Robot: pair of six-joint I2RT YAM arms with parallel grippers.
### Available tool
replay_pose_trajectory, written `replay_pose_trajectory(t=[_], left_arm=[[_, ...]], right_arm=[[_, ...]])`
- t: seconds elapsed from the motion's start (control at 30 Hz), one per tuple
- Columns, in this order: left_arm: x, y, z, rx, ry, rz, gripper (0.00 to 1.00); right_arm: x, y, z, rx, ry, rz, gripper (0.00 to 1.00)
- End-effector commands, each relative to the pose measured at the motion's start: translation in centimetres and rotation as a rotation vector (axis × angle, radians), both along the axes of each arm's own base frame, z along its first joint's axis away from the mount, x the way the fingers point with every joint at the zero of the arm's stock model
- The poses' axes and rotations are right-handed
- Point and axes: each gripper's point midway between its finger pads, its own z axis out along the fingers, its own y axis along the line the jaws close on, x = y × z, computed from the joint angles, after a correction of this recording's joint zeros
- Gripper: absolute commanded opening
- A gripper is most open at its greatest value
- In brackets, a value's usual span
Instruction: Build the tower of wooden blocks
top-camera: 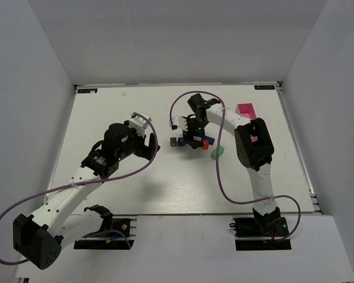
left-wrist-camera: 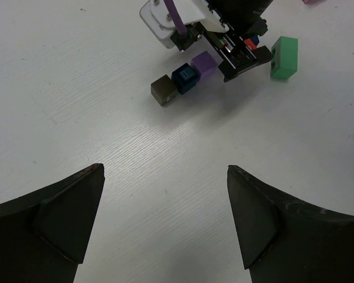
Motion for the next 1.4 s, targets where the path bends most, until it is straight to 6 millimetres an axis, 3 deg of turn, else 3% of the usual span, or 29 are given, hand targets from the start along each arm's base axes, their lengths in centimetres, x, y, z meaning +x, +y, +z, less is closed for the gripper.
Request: replay_pose_trajectory(t=[0.0,0.07,0.1,0.17,0.2,0.27,0.3,0.33,0.37,0.4,0.43,0.47,0.5,0.57,0.6,0.63,0.67,0.7,0.73,0.8,0.87,0.93,0.97,1.0,1.1,1.17,1.27,1.3,1.37], left_arm=[[0.3,0.1,2.5,-0.030,-0.063,0.011,0.95],[0.3,0.4,2.7,-0.031,-0.073,0.021,0.96],[0.3,0.4,2.3,-0.027,-0.065,0.021,0.96],[0.4,0.5,2.3,-0.023,-0.067,0.030,0.96],[0.4,0.5,2.3,-0.023,-0.067,0.030,0.96],[0.4,0.5,2.3,-0.023,-0.067,0.030,0.96],[0.4,0.5,2.1,-0.023,-0.067,0.030,0.93],[0.4,0.5,2.1,-0.023,-0.067,0.030,0.81],[0.4,0.3,1.9,-0.029,-0.069,0.021,0.66],[0.4,0.1,0.7,-0.016,-0.038,0.011,0.49],[0.4,-0.1,0.3,-0.012,-0.022,0.001,0.33],[0.7,-0.3,0.2,-0.008,-0.016,0.001,0.09],[1.1,0.1,-0.4,0.012,-0.006,0.027,0.04],[1.6,0.3,-1.8,0.053,0.055,0.054,0.06],[1.7,0.2,-2.2,0.065,0.074,0.054,0.10],[1.5,0.3,-2.9,0.090,0.116,0.054,0.16],[1.9,-0.3,-3.1,0.106,0.141,0.045,0.21],[2.1,-0.3,-3.3,0.123,0.153,0.040,0.33],[1.8,-0.5,-3.7,0.140,0.180,0.030,0.43],[2.4,-1.2,-3.5,0.139,0.194,0.015,0.67],[2.6,-1.8,-2.5,0.134,0.178,-0.016,0.77],[2.9,-1.9,-2.2,0.137,0.168,-0.020,0.86],[3.6,-2.0,-1.4,0.128,0.138,-0.008,0.86],[3.7,-1.9,-1.4,0.132,0.135,0.001,0.88],[4.9,-2.0,-0.6,0.135,0.111,0.028,0.85],[5.3,-1.9,-0.9,0.138,0.112,0.049,0.81],[5.6,-2.1,-1.1,0.115,0.104,0.036,0.38],[5.2,-1.9,-1.1,0.109,0.094,0.036,0.31],[5.1,-2.0,-0.2,0.086,0.066,0.029,0.27]], right_arm=[[1.1,0.0,6.0,0.067,-0.119,-0.030,0.90],[1.4,-0.5,6.9,0.064,-0.150,-0.062,0.90],[1.5,-0.8,8.6,0.078,-0.185,-0.071,0.90],[1.3,-1.4,9.2,0.074,-0.191,-0.106,0.90],[1.5,-1.9,11.4,0.083,-0.251,-0.119,0.90],[2.1,-3.0,12.8,0.100,-0.326,-0.213,0.90],[2.1,-4.2,12.3,0.060,-0.351,-0.258,0.90],[2.2,-4.8,14.0,0.085,-0.394,-0.345,0.90],[3.7,-6.2,16.8,0.113,-0.511,-0.501,0.90],[3.5,-7.8,15.1,0.096,-0.513,-0.566,0.90],[2.9,-8.2,16.5,0.153,-0.513,-0.633,0.90],[2.5,-8.4,18.4,0.219,-0.536,-0.664,0.90],[0.8,-9.4,15.4,0.213,-0.449,-0.715,0.90],[-1.6,-8.8,16.1,0.307,-0.389,-0.684,0.87],[-2.3,-9.2,15.1,0.311,-0.341,-0.734,0.77],[-2.8,-9.7,15.1,0.314,-0.334,-0.751,0.62],[-2.9,-10.4,15.5,0.322,-0.341,-0.781,0.24],[-3.2,-10.5,15.3,0.332,-0.319,-0.803,0.07],[-4.0,-10.6,14.8,0.342,-0.300,-0.796,0.00],[-4.3,-10.6,15.4,0.380,-0.319,-0.784,0.00],[-4.6,-10.9,14.4,0.373,-0.310,-0.769,0.00],[-4.5,-11.1,13.5,0.352,-0.312,-0.760,0.18],[-4.3,-11.1,13.3,0.350,-0.314,-0.758,0.39],[-4.2,-11.0,13.1,0.343,-0.315,-0.750,0.47],[-3.8,-10.6,12.1,0.325,-0.300,-0.727,0.50],[-3.5,-10.0,11.9,0.335,-0.293,-0.709,0.44],[-2.9,-9.1,12.0,0.358,-0.288,-0.662,0.24],[-2.7,-8.8,11.1,0.343,-0.268,-0.656,0.16],[-1.6,-8.4,12.0,0.354,-0.282,-0.647,0.16]])
